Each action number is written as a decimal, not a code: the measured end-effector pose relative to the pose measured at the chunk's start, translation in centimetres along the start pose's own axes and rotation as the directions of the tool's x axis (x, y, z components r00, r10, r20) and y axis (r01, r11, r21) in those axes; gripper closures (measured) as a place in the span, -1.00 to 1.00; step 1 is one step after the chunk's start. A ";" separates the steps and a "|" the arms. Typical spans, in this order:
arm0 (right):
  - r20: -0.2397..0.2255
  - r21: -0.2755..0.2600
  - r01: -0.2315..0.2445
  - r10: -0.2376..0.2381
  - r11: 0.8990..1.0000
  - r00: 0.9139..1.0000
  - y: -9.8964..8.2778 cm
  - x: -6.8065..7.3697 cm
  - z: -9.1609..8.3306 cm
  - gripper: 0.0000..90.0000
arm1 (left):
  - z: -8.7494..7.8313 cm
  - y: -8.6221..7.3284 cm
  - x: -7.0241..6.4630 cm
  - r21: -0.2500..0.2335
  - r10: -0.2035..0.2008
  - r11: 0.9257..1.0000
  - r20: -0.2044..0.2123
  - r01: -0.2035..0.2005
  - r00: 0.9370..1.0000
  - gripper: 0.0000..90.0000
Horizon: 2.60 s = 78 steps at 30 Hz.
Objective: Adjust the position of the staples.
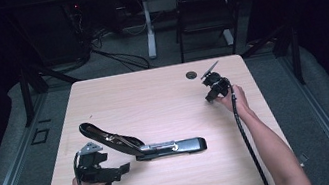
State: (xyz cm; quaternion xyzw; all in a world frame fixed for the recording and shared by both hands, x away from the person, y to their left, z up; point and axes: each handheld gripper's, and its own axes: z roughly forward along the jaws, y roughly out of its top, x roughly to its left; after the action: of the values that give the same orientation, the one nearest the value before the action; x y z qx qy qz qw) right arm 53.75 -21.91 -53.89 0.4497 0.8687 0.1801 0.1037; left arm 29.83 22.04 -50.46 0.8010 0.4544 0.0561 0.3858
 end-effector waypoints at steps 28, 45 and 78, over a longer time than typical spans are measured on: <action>-0.055 -0.018 0.080 -0.081 0.997 0.995 -5.7 5.2 -5.6 0.74 | 0.2 0.0 -0.2 0.025 0.018 1.000 -0.011 -0.018 1.000 -1.00; -0.108 0.021 0.062 -0.059 0.998 0.992 -10.5 8.3 -6.3 0.73 | 0.3 0.1 -0.4 0.041 0.037 0.998 -0.020 -0.036 0.999 -1.00; -0.098 0.093 0.156 -0.147 0.983 0.984 -10.8 9.5 -5.1 0.49 | 0.7 0.2 -0.7 0.065 0.059 0.996 -0.016 -0.058 0.998 -1.00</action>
State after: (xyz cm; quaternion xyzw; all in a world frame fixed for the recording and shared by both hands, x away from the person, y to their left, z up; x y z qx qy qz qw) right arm 38.49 -20.96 -53.79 0.3782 0.9122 0.1479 0.0551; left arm 29.82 21.05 -50.65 0.8253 0.4359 0.0599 0.3540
